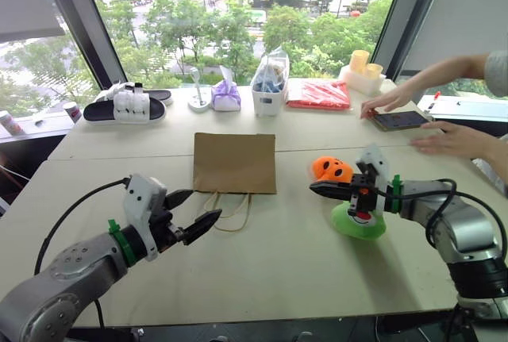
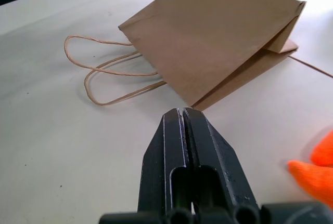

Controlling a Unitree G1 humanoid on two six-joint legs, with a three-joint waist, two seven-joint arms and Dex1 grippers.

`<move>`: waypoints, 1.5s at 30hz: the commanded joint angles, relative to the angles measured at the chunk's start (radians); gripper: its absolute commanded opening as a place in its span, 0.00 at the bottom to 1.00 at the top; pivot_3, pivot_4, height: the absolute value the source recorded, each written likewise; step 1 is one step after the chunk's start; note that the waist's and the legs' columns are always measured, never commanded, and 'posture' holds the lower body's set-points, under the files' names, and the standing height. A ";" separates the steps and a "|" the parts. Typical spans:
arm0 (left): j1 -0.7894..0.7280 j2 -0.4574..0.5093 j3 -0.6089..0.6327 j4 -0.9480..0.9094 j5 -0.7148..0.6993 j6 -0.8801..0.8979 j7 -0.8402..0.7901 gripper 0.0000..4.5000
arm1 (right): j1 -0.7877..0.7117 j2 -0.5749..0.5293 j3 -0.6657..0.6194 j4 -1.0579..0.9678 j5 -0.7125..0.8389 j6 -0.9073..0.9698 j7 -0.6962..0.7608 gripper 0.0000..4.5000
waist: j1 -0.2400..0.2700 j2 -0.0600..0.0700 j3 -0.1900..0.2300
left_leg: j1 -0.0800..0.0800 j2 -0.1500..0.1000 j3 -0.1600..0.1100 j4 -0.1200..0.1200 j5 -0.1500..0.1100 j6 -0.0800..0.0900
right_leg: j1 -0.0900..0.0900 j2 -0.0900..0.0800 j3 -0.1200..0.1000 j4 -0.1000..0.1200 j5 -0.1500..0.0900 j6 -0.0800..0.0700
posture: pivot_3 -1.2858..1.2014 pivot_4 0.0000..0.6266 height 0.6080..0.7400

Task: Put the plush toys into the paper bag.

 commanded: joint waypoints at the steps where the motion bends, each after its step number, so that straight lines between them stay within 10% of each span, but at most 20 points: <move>1: -0.016 0.002 0.034 0.001 0.000 -0.006 -0.013 1.00 | -0.036 -0.010 -0.024 -0.025 0.016 -0.017 0.004 0.00 | 0.000 0.000 0.000 | 0.000 0.000 0.000 0.000 0.000 0.000 | 0.000 0.000 0.000 0.000 0.000 0.000 | 0.52 0.24 1.00; 23: -0.063 0.049 0.048 0.021 0.008 0.025 -0.076 1.00 | -0.036 0.033 0.009 -0.075 0.026 -0.016 -0.018 0.00 | 0.004 0.000 0.000 | 0.000 0.000 0.000 0.000 0.000 0.000 | 0.000 0.000 0.000 0.000 0.000 0.000 | 0.52 0.24 1.00; 35: -0.089 0.261 -0.099 0.266 0.471 -0.392 -0.509 1.00 | 0.007 0.060 0.028 -0.139 0.016 -0.031 -0.048 0.00 | 0.003 0.000 0.000 | 0.000 0.000 0.001 0.000 0.000 0.000 | 0.000 0.000 0.001 -0.001 0.000 0.000 | 0.52 0.24 1.00; 45: -0.349 0.090 -0.314 0.686 0.722 -0.718 -0.652 1.00 | 0.087 0.071 0.009 -0.249 0.030 0.000 -0.127 0.00 | 0.007 -0.001 0.000 | 0.000 0.000 0.000 0.000 0.000 0.000 | 0.000 0.000 0.000 0.000 0.002 0.003 | 0.52 0.24 1.00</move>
